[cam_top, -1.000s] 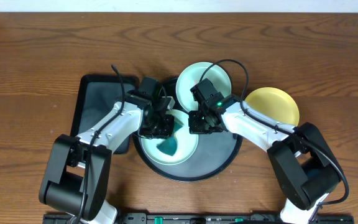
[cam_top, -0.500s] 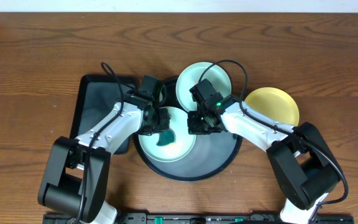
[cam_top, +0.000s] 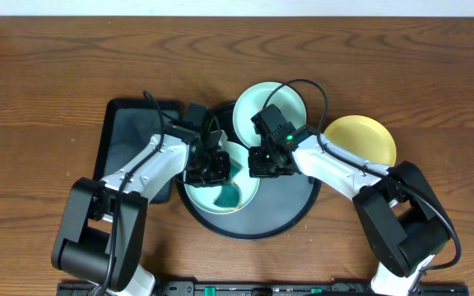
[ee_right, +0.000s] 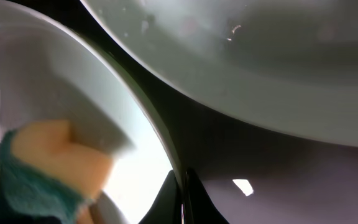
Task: Clean dirty plates on tray and stack at the side
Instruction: 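Scrub the mint-green plate with the sponge while the right gripper holds it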
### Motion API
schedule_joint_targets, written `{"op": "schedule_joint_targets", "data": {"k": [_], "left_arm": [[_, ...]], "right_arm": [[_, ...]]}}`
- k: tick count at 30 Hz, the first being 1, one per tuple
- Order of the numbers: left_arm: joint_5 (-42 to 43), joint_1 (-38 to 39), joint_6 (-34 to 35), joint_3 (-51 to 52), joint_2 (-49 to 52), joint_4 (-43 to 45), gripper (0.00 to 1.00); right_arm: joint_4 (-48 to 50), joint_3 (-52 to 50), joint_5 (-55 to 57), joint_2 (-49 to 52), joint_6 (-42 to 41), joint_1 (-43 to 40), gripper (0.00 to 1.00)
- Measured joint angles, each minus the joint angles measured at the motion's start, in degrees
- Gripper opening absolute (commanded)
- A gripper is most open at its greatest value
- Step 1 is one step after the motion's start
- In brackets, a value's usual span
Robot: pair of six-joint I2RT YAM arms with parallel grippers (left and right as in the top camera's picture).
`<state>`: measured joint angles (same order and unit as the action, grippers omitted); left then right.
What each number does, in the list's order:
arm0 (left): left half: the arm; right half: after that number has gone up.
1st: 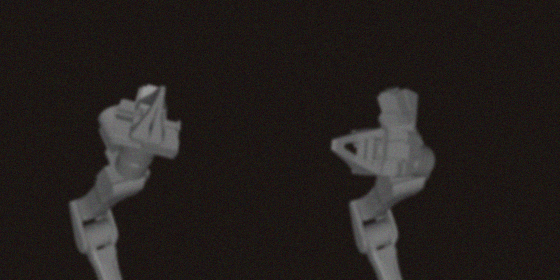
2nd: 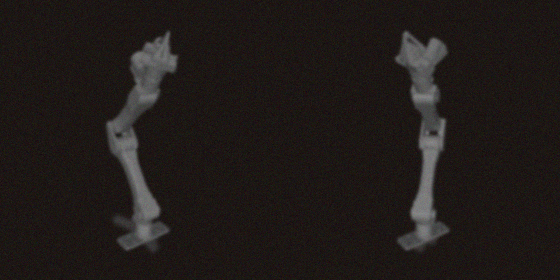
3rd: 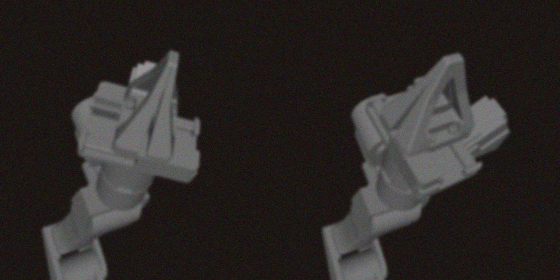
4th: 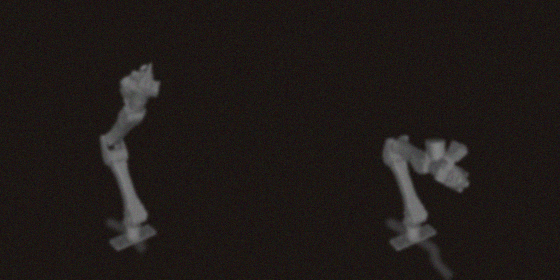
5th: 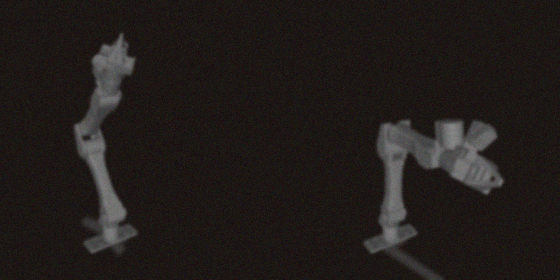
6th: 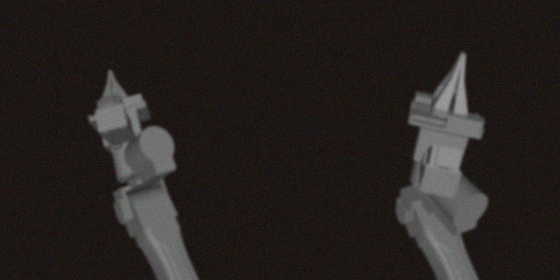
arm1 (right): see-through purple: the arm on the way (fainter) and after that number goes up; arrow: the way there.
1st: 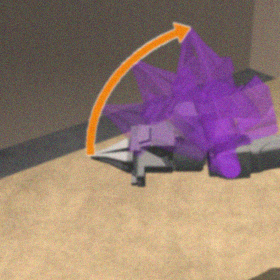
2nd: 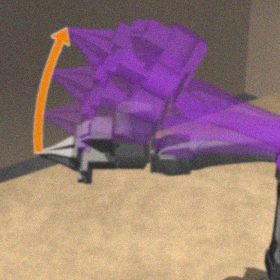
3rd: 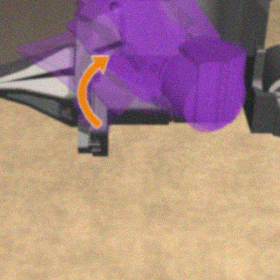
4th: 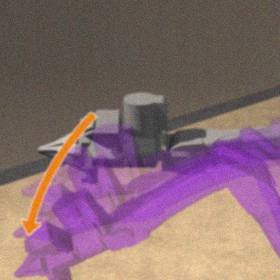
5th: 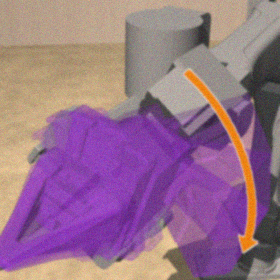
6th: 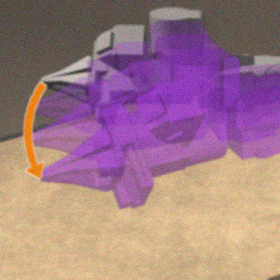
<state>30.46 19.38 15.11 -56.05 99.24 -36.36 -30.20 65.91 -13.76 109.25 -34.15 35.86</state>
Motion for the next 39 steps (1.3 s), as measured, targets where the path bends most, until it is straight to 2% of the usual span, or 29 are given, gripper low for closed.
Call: {"op": "schedule_joint_targets", "data": {"k": [3, 11, 29, 35, 39], "left_arm": [[0.13, 0.02, -0.04, 0.22, 0.02, 1.88, 0.07], [-9.01, 0.09, 6.88, 0.20, -0.02, 5.33, 0.08], [-27.67, 0.98, 15.54, -0.98, -0.35, 3.89, 0.07], [-29.92, 0.98, 17.03, -1.62, -0.35, -0.59, 0.07], [-26.62, 0.68, 12.94, -1.70, -0.35, -2.25, 0.07]], "right_arm": [[-0.02, 0.00, 0.00, 0.00, 0.00, 0.00, 0.01], [0.13, 0.00, -0.22, 0.02, -0.17, 0.00, 0.01], [0.33, 0.04, -0.37, 0.07, -0.20, -0.02, 0.01], [0.31, 0.04, -0.42, 0.07, -0.20, -0.04, 0.01], [0.22, 0.04, -0.39, 0.07, -0.20, -0.04, 0.01]]}}
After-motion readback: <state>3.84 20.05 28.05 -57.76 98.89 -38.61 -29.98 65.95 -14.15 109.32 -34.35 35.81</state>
